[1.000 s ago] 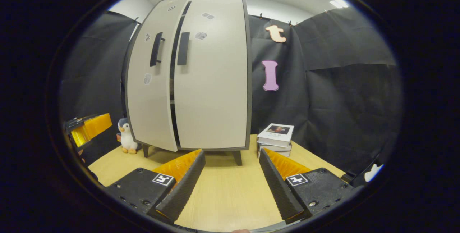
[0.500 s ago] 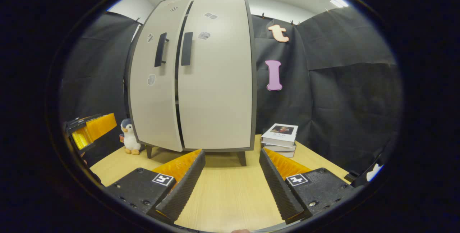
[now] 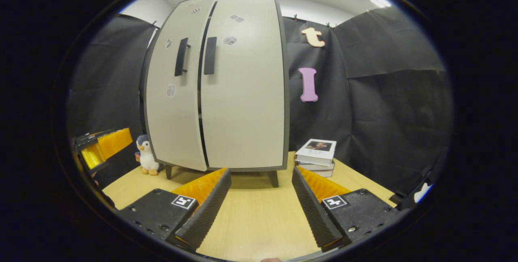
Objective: Grab one shoe with the right hand and put it into the shoe cabinet, grab the other shoe with the left hand and put it into the shoe cabinet; then close the right door with the right hand and the left door with the left hand.
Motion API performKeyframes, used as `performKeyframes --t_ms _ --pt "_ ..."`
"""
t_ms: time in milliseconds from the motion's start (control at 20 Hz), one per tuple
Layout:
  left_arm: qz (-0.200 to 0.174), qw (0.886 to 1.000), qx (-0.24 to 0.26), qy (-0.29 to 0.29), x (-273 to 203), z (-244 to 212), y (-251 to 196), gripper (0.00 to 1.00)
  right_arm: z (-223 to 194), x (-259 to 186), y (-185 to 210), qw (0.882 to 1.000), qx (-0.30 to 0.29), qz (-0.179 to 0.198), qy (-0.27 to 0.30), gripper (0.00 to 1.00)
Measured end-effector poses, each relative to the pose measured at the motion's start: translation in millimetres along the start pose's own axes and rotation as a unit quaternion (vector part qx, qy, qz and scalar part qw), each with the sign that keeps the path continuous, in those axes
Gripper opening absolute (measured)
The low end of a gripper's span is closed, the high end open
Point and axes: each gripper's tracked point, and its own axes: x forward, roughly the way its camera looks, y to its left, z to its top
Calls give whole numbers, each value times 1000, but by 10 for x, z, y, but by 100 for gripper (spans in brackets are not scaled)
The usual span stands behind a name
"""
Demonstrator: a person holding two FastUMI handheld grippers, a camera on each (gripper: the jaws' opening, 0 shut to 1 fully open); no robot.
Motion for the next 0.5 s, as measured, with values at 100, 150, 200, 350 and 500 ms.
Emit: performKeyframes --t_ms 100,150,200,350,500 --pt "-1 1000 0 0 15 -2 -13 94 10 2 2 1000 2 0 -2 99" --pt "-1 1000 1 1 13 -3 -14 94 13 9 1 1000 2 0 -2 99" --pt "-1 1000 1 2 15 -8 -15 94 7 16 1 1000 2 0 -2 99" --pt "-2 1000 0 3 25 -11 -15 94 2 16 11 1000 3 0 1 99" --pt "-2 1000 0 2 36 -6 -16 94 -10 24 15 1000 2 1 2 99"
